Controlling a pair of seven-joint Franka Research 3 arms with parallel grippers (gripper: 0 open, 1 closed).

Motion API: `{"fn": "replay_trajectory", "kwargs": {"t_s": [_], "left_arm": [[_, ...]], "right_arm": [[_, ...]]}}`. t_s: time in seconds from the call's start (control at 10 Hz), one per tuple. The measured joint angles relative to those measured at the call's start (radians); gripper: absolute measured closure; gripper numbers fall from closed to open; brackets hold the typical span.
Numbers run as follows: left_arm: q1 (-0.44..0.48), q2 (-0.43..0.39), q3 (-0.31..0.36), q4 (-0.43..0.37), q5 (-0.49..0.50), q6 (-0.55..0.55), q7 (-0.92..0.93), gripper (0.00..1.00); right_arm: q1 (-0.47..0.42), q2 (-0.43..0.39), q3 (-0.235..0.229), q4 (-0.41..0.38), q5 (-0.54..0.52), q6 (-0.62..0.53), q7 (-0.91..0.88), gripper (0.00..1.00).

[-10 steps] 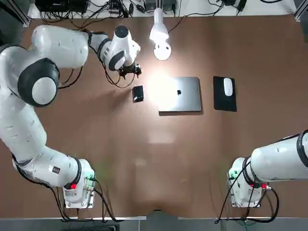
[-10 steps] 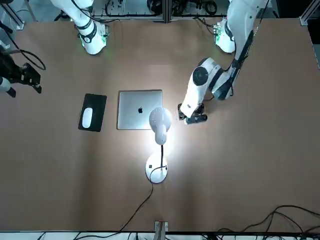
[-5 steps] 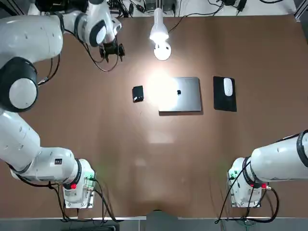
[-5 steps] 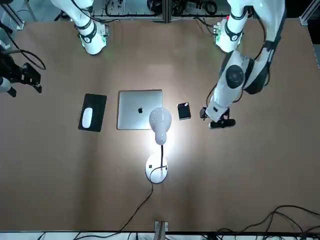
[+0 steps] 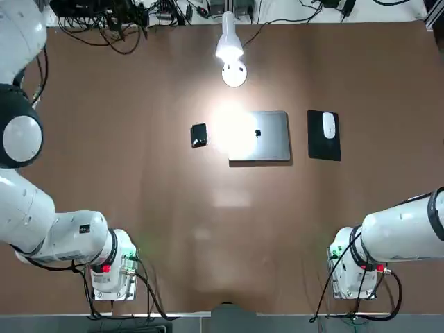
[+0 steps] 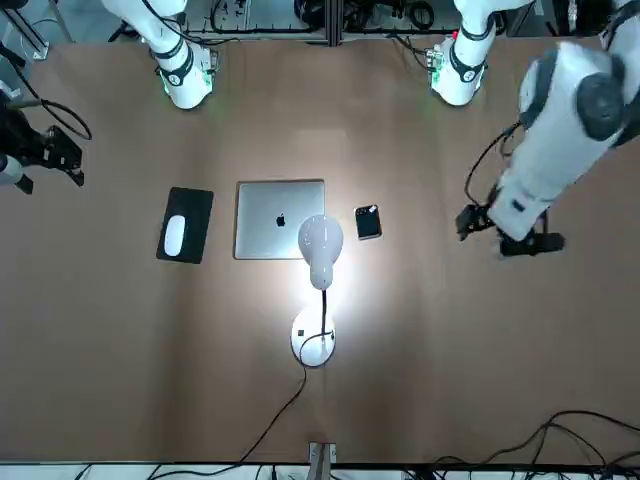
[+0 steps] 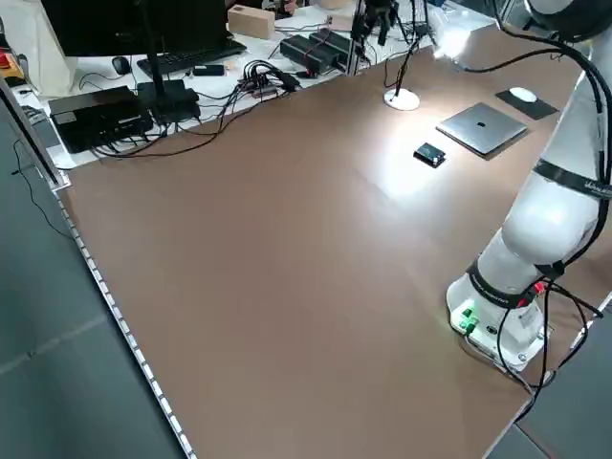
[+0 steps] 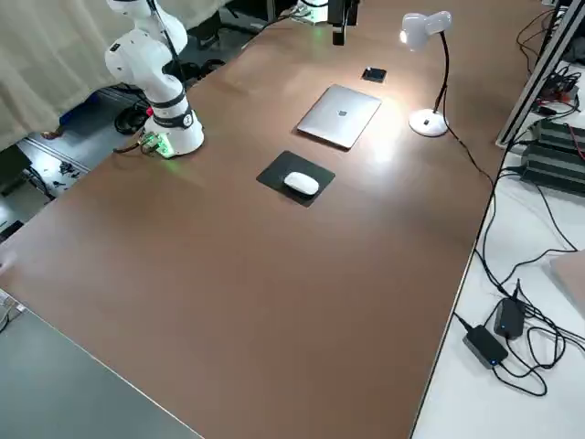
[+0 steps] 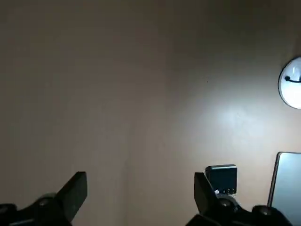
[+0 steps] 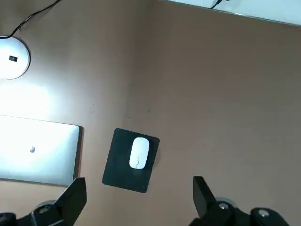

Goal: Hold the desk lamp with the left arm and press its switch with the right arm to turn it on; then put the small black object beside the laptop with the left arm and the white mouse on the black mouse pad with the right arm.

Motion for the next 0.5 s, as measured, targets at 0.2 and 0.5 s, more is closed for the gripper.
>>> {"fn": "replay_trajectory", "kwargs": {"t_s": [0.2,0.5], "left_arm": [[-0.035,-0.050,0.150,0.068,-0.037,-0.105,0.167,0.00],[-0.037,-0.165,0.223,0.050,-0.037,-0.194,0.271,0.00]], "right_arm": [[0.000,0.000,0.000,-0.001,0.000,0.000,0.000,0.00],[0.000,0.001,0.000,-0.002,0.000,0.000,0.000,0.00]]}}
